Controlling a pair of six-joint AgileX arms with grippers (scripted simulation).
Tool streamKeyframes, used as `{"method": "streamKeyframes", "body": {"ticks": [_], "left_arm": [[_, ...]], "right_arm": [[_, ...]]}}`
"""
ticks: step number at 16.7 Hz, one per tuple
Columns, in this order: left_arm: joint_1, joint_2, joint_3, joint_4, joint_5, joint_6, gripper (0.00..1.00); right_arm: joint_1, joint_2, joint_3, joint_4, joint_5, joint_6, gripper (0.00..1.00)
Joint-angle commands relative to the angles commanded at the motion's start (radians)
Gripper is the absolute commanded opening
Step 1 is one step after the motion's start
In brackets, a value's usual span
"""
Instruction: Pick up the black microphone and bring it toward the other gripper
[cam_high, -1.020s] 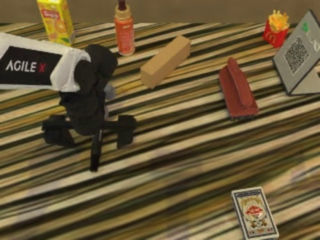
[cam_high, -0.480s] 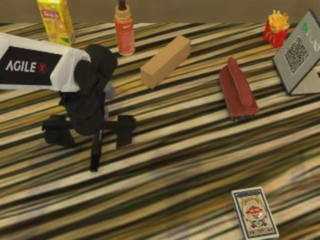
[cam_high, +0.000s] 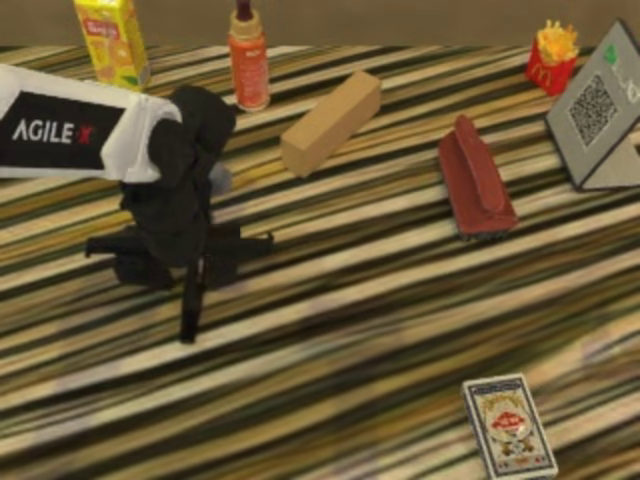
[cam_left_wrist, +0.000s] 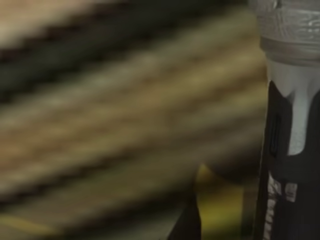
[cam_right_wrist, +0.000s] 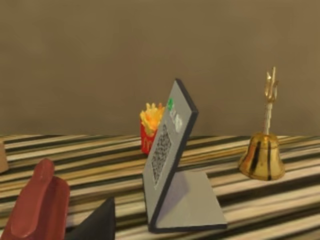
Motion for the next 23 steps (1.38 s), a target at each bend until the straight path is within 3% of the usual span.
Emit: {"method": "streamKeyframes", "body": {"ticks": [8,12,17,23], "left_arm": [[-0.004,-0.056,0.023,-0.018,-0.001,0.004,0.00],[-0.004,-0.072,0.003,0.084,0.038,0.032,0.00],[0.004,-0.134,-0.083,0.419,0.154,0.112,0.00],[0.021,-0.251,-0.250,0.996,0.335,0.240,0.00]], "right_arm": [[0.000,0.000,0.000,0.000,0.000,0.000,1.00],[0.000,0.000,0.000,0.000,0.000,0.000,1.00],[0.000,0.000,0.000,0.000,0.000,0.000,1.00],[0.000,0.000,0.000,0.000,0.000,0.000,1.00]]}}
